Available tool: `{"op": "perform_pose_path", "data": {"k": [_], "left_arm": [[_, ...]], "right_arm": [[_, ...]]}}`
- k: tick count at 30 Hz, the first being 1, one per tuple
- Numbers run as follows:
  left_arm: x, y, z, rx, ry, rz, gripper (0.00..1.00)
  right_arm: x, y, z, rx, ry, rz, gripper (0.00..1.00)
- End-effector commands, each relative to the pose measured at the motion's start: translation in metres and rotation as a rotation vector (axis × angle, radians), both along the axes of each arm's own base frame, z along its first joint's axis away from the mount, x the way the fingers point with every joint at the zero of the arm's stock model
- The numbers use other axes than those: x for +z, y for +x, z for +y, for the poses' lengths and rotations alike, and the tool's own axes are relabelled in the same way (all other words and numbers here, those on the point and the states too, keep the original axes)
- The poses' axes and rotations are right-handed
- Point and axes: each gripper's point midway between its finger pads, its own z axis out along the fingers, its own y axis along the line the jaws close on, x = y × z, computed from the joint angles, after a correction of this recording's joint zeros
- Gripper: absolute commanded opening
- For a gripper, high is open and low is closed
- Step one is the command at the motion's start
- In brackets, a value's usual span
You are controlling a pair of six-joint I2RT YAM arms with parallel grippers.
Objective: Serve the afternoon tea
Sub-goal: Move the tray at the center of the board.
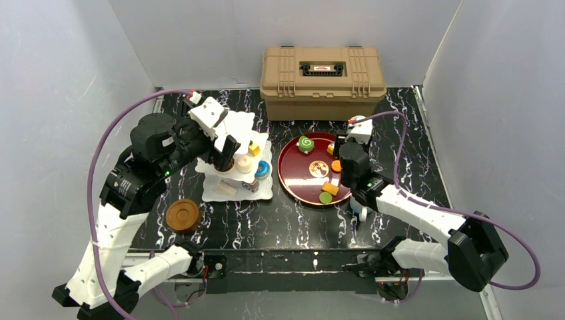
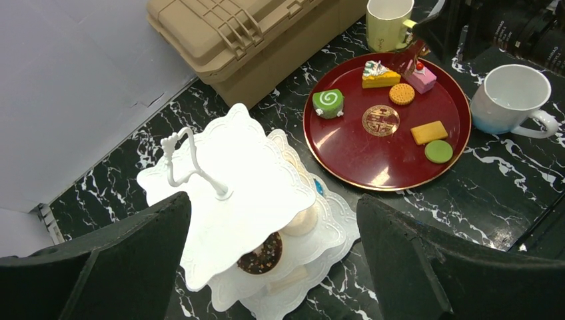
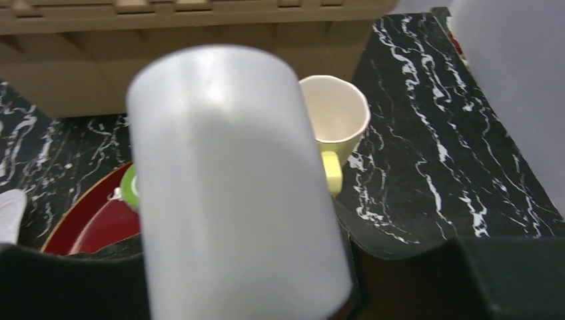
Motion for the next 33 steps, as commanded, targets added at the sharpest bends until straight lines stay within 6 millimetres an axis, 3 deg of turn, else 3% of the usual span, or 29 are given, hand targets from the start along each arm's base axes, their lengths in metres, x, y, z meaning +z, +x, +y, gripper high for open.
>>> {"op": "perform_pose_path", "data": {"k": [1,18,33], "left_arm": [[0.002,-0.003,-0.002,-0.016,-0.009,-0.008,0.92],[0.003,-0.003,-0.001,-0.022,-0.003,-0.017,0.92],[0.007,-0.006,0.010,0.003,0.030,-0.060,0.98]], "right_arm": [[0.005,-0.001,-0.027,-0.111,0.021,-0.021,0.59],[-0.027,-0.004,-0.048,-0.199,0.034,0.030,0.61],[-0.043,0.006,-0.039,-0.172,0.062,0.041,0.54]]}}
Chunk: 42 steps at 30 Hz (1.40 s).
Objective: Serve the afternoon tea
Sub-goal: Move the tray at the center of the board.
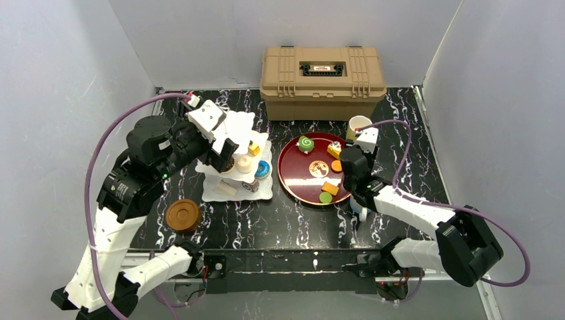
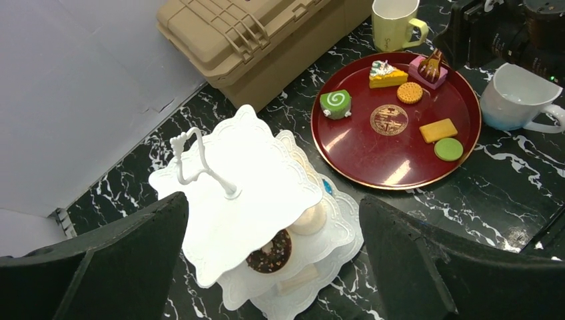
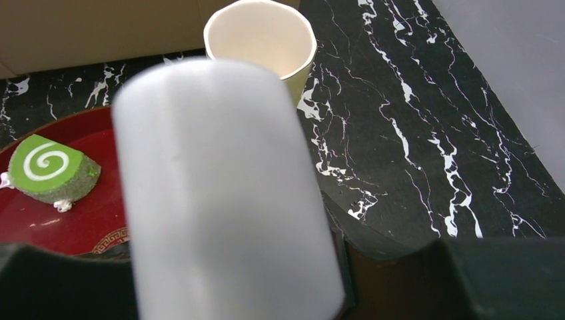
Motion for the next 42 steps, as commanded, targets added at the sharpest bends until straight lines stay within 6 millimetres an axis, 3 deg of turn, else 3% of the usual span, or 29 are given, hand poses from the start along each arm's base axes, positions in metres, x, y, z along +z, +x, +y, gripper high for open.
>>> {"op": "perform_pose_path", "data": {"k": [1,16,20,25,37,42], "left_arm": [[0.005,-0.004,0.006,0.010,0.007,-0.024,0.98],[0.000,-0.005,0.012,0.028,0.023,-0.020,0.98],[-0.001,-0.006,0.010,0.023,0.021,-0.016,0.98],[0.000,-0.005,0.009,0.023,0.014,-0.012,0.98],[0.001,-0.004,0.009,0.023,0.018,-0.022,0.98],[0.001,-0.004,0.008,0.017,0.016,-0.017,0.98]], "right_arm": [[0.015,0.012,0.009,-0.007,0.081,-0.075,0.54],[0.014,0.019,0.023,0.048,0.086,-0.055,0.42],[0.026,0.017,0.019,0.046,0.080,-0.072,0.49],[0.038,0.015,0.023,0.088,0.085,-0.091,0.49],[0.020,0.016,0.045,0.167,0.103,-0.032,0.49],[0.029,0.015,0.046,0.176,0.110,-0.050,0.54]]}}
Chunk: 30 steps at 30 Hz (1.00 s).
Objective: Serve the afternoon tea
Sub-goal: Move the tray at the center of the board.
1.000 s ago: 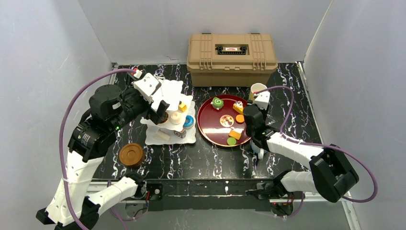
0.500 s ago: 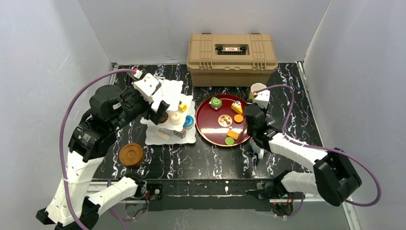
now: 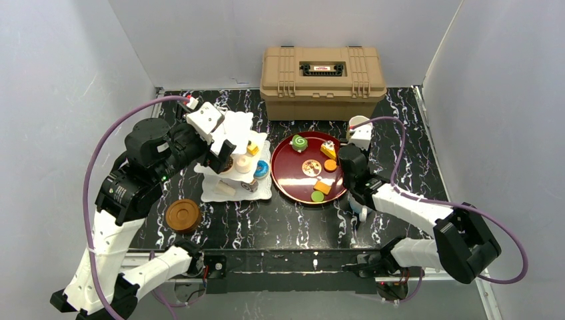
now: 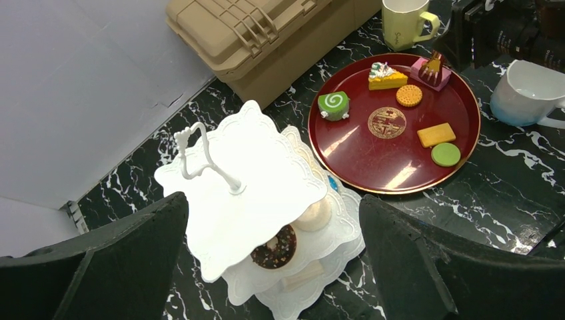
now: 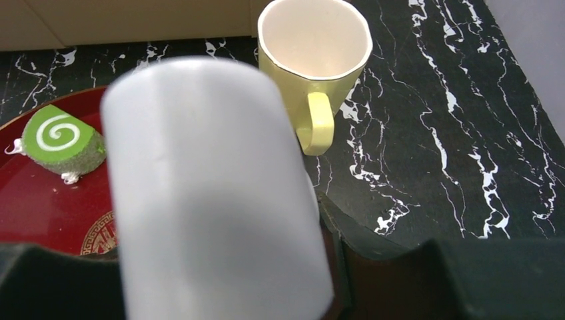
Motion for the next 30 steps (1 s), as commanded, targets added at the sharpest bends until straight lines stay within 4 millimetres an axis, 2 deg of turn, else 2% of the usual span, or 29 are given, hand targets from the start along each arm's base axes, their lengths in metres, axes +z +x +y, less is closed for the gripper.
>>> {"op": "perform_pose_path", "data": {"k": [1,6,15,24,27,30], "left_arm": [[0.001,-0.001,0.000,-0.006,-0.002,-0.003,0.98],[0.001,-0.001,-0.001,-0.008,-0.006,0.000,0.98],[-0.001,-0.002,0.000,-0.006,-0.003,0.003,0.98],[-0.002,-0.002,-0.001,-0.011,-0.003,0.009,0.98],[-0.002,-0.002,-0.001,-0.012,-0.004,0.007,0.98],[-0.001,-0.002,-0.001,-0.011,-0.005,0.006,0.98]], "right_arm": [[0.037,0.009,0.023,0.055,0.109,-0.087,0.55],[0.049,0.010,0.028,0.079,0.129,-0.110,0.55],[0.041,0.009,0.032,0.097,0.144,-0.093,0.52],[0.076,0.009,0.029,0.102,0.135,-0.152,0.52],[0.079,0.007,0.030,0.115,0.147,-0.156,0.53],[0.072,0.007,0.030,0.114,0.143,-0.138,0.53]]}}
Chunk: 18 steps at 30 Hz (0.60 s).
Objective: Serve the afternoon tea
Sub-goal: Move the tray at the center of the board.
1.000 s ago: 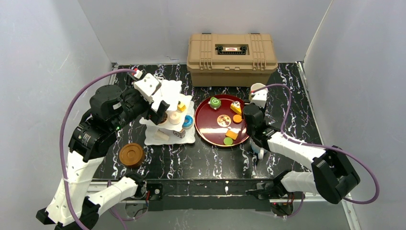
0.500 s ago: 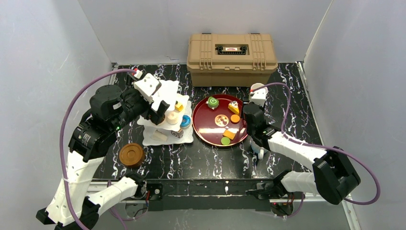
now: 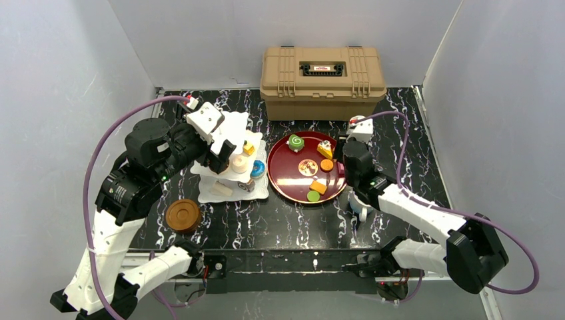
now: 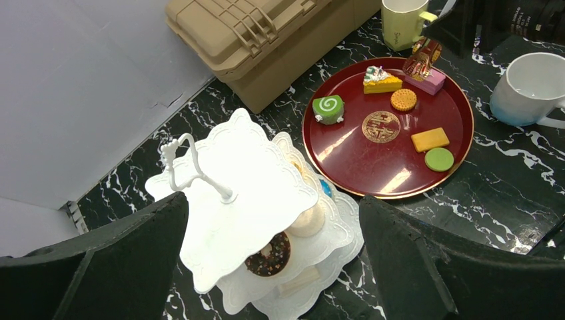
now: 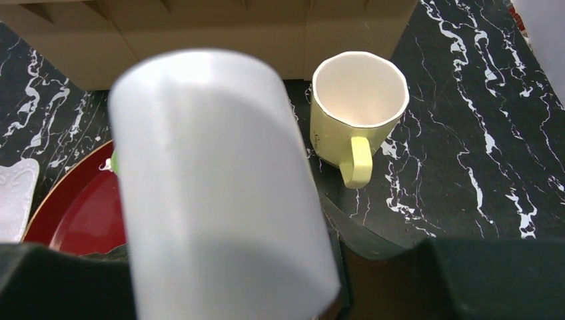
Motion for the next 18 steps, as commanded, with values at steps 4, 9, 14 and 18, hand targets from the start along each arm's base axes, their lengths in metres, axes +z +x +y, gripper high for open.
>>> {"op": "perform_pose_path", "data": {"k": [4,9,14,18], "left_arm": [[-0.002,-0.002,-0.001,-0.011,-0.005,0.006,0.98],[-0.002,-0.003,-0.001,-0.013,-0.004,0.009,0.98],[-0.002,-0.003,-0.002,-0.017,-0.007,0.012,0.98],[-0.002,-0.003,-0.002,-0.015,-0.006,0.010,0.97]], "right_arm": [[0.018,0.003,0.000,-0.022,0.041,-0.048,0.53],[0.015,0.004,-0.008,-0.068,0.023,-0.052,0.53],[0.006,0.006,-0.007,-0.068,0.011,-0.037,0.53],[-0.003,0.008,-0.007,-0.073,0.014,-0.022,0.53]]}}
